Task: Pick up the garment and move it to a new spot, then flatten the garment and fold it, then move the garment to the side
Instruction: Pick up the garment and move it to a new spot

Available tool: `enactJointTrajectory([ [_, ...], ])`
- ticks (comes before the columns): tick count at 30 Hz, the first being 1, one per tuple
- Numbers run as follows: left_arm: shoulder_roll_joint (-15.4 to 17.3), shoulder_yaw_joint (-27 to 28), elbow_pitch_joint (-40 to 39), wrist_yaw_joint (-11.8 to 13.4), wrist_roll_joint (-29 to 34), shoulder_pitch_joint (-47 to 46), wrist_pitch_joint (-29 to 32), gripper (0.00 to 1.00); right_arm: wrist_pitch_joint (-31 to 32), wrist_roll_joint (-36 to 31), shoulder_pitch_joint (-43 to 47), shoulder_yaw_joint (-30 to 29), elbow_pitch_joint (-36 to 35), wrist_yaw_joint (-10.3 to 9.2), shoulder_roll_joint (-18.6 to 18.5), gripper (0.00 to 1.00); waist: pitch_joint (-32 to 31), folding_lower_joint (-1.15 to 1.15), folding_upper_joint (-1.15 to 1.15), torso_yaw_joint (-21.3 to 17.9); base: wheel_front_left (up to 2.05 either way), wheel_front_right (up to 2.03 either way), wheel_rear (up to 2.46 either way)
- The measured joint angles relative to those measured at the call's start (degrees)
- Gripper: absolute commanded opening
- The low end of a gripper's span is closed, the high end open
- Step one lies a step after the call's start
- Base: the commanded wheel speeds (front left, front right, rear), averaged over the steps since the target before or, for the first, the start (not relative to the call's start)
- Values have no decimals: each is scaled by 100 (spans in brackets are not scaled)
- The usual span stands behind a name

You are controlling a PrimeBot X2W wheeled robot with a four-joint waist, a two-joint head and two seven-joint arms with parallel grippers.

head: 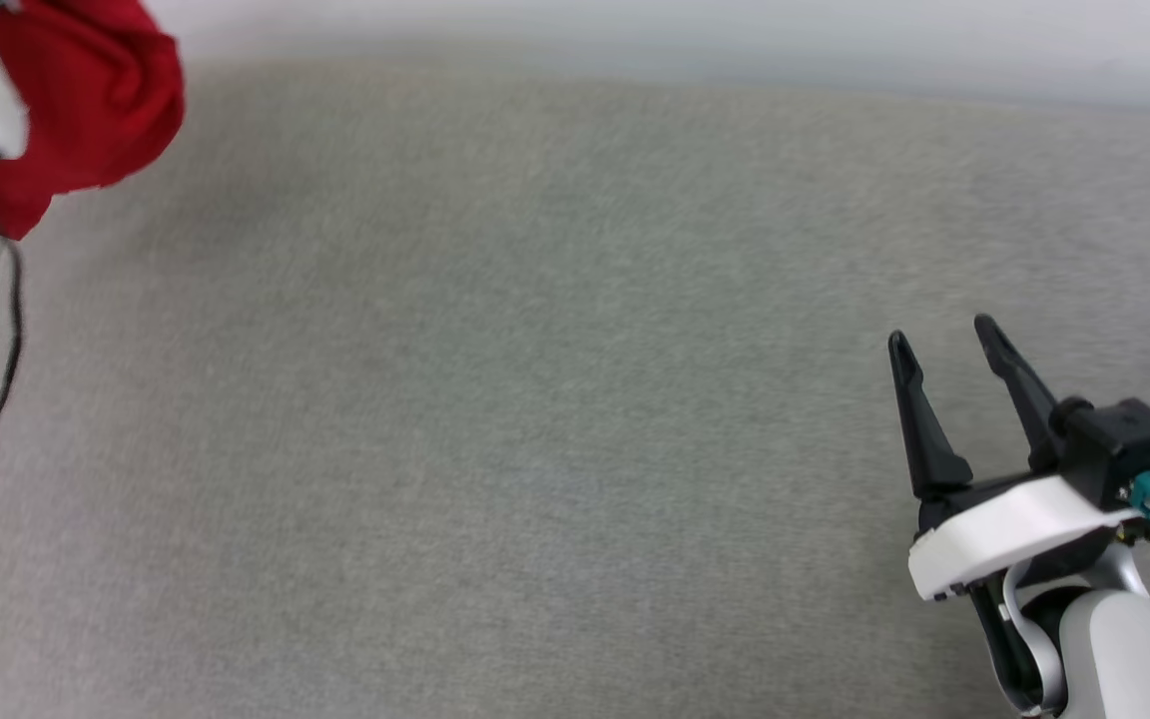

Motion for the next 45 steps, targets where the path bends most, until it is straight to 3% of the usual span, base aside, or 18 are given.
enactJointTrajectory([
  [11, -1171, -784, -976, -165, -57, 111, -633, 0, -44, 225, 361, -148, 104, 0, -1, 100, -565, -1, 0, -880, 0, 0, 0],
  [19, -2024, -1241, -1825, -214, -482, 862, -836, 0, 13, 260, 456, -280, -47, 0, -3, 100, -478, -1, 0, -1285, 0, 0, 0],
  [28, -2173, -1694, -1523, -107, -676, 2763, -951, 0, 31, 221, 372, -283, -135, 0, -1, 100, -71, 0, 0, -1119, 0, 0, 0],
  [34, -2168, -1993, -1111, -64, -584, 3366, -1059, 0, 40, 167, 299, -301, -108, 0, -1, 100, 12, 0, 0, -876, 0, 0, 0],
  [35, -2184, -2030, -1092, -64, -579, 3421, -1106, 13, 57, 149, 296, -315, -104, 0, 0, 100, -1, 0, 0, -842, 0, 0, 0],
  [36, -2204, -2061, -1094, -65, -554, 3444, -1171, 96, 59, 132, 296, -331, -102, 0, 0, 100, -18, 0, 0, -810, 0, 0, 0],
  [37, -2205, -2114, -1107, -63, -477, 3444, -1272, 100, 62, 112, 295, -356, -101, 0, 0, 100, -46, 0, 0, -782, 0, 0, 0],
  [41, -2279, -2121, -1324, 1, -352, 3461, -1830, 100, 103, 40, 313, -465, -107, 0, -1, 100, -224, 0, 0, -681, 0, 0, 0],
  [45, -2284, -1838, -1793, 321, -212, 3465, -2397, 100, 178, -23, 380, -563, -156, 0, 0, 100, -492, 0, 0, -555, 0, 0, 0],
])
